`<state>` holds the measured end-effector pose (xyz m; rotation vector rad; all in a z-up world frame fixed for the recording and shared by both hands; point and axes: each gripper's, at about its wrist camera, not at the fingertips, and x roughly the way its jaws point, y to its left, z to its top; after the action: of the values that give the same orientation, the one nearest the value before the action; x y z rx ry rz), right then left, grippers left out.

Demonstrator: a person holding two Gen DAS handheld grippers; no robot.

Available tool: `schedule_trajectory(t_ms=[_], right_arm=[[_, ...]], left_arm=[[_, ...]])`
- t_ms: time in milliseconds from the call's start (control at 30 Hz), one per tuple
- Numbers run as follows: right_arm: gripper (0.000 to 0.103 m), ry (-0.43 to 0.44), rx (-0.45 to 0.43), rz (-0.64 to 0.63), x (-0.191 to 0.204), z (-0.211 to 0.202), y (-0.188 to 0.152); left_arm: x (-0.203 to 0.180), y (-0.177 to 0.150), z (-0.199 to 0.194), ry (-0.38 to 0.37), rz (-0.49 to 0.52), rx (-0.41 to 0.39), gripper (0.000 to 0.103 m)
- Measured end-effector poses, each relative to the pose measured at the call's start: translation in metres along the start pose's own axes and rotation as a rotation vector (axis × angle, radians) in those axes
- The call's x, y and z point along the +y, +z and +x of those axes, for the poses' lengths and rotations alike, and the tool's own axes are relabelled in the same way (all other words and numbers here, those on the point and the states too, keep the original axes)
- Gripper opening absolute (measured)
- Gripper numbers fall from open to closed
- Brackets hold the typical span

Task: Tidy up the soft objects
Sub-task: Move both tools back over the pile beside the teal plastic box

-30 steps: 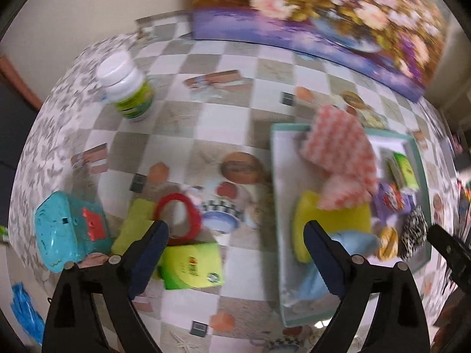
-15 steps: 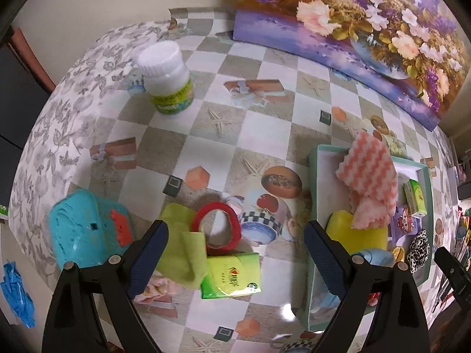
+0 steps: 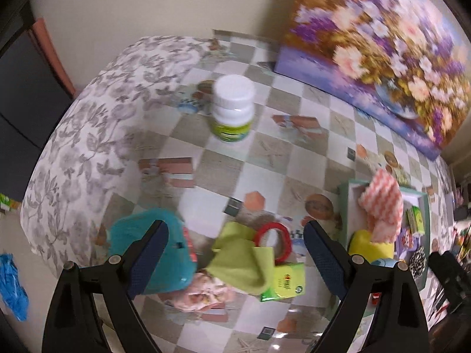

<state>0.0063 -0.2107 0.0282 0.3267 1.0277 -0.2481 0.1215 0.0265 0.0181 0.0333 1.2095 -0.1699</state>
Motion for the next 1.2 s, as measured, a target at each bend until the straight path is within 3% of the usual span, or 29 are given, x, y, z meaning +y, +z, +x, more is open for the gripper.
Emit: schedule_trajectory(t_ms=[367,833,1200], right_arm=[[0.102,0.037,0.088,-0.153,0.067,0.035,-0.019],[0.102,0.085,0.156,-0.188,0.098,0.057,-0.055],[0.102,0.080,0.246,-0.261,0.120,0.089,-0.081]], left_arm=[[0.015,-0.007,-0.006,-0.050,-0.007,0.002,0.093],[0.040,-0.059,-0.006,-0.009,-0.027,0.007,0.093],[0.068,-0.080,0.022,-0.001,-0.101,0.087,0.093]])
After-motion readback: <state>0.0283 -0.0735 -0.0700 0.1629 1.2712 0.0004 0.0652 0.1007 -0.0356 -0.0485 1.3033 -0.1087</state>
